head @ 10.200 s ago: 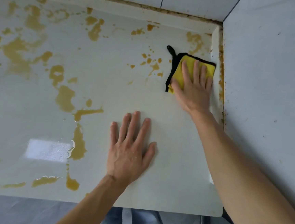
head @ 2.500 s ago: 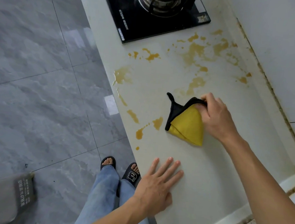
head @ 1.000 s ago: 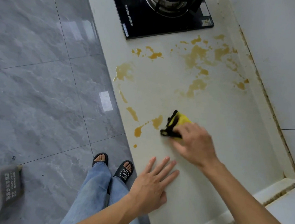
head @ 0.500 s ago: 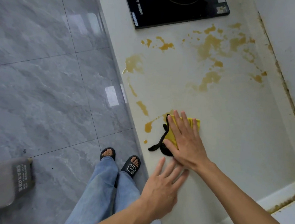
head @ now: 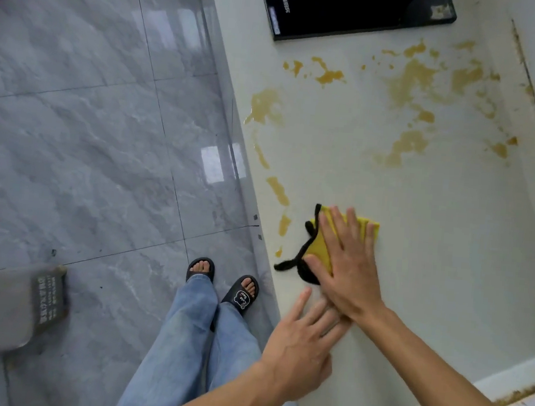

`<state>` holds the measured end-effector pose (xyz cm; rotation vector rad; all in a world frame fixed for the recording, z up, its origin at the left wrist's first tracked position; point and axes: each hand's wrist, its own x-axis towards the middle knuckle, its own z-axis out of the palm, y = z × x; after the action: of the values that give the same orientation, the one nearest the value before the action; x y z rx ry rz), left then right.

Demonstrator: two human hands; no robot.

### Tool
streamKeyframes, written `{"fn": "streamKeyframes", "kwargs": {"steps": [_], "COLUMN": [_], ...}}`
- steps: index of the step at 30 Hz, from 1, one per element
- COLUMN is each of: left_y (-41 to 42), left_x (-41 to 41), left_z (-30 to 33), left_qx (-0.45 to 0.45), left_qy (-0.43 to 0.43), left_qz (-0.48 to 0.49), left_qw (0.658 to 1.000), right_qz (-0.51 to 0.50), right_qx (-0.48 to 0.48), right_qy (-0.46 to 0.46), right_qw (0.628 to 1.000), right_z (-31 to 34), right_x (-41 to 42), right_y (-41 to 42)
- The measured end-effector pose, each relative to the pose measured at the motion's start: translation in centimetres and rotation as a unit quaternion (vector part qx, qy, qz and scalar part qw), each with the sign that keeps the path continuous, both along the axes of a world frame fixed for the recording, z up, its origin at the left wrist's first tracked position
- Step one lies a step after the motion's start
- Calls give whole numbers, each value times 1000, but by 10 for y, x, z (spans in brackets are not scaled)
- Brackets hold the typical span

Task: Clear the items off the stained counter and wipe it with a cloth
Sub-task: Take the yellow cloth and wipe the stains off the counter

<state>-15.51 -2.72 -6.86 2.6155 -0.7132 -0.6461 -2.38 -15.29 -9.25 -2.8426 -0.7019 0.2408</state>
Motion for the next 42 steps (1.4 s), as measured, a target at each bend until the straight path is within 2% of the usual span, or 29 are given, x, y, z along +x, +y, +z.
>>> {"fn": "streamKeyframes", "kwargs": {"steps": [2,5,9,13,15,18,22,24,26,29,32,37,40,42], "left_y": [-1,-2,-1,-1,0,6,6,6,8,12,19,35,43,45], "left_x": [-1,-2,-2,-3,-3,-3,-6,-5,-3,-3,7,50,84,96], "left_z": [-2,-8,-10,-8,-8,-11,-18,-18,-16,-13,-11,-9,-7,-5], "left_qx": [-3,-11,-23,-23,-20,-5,-5,-1,5,8,6,12,32,47], "left_qy": [-2,-16,-24,-33,-33,-26,-25,-20,-12,-19,-28,-42,-49,-53], "left_qz": [1,1,9,23,43,76,68,64,58,52,71,155,176,175], "left_qw": [1000,1000,999,999,998,997,997,998,998,998,997,987,983,982], "right_qz": [87,152,115,54,68,128,192,169,93,2,-12,3,27,-23], "right_qx": [-13,-14,-23,2,8,-29,-27,-36,-41,-11,14,-38,-45,-61], "right_qy": [3,-29,-37,-6,-9,-29,-57,-47,-27,3,13,10,4,-10], "right_qw": [996,988,992,999,998,991,979,984,994,1000,1000,999,999,998], "right_z": [-2,-6,-8,-1,2,-2,-8,-8,-6,-4,2,0,-2,-3], "right_x": [-10,10,75,93,76,49,80,116,150,163,135,100,128,161], "right_y": [18,62,95,70,54,52,92,112,115,83,35,17,13,7]}}
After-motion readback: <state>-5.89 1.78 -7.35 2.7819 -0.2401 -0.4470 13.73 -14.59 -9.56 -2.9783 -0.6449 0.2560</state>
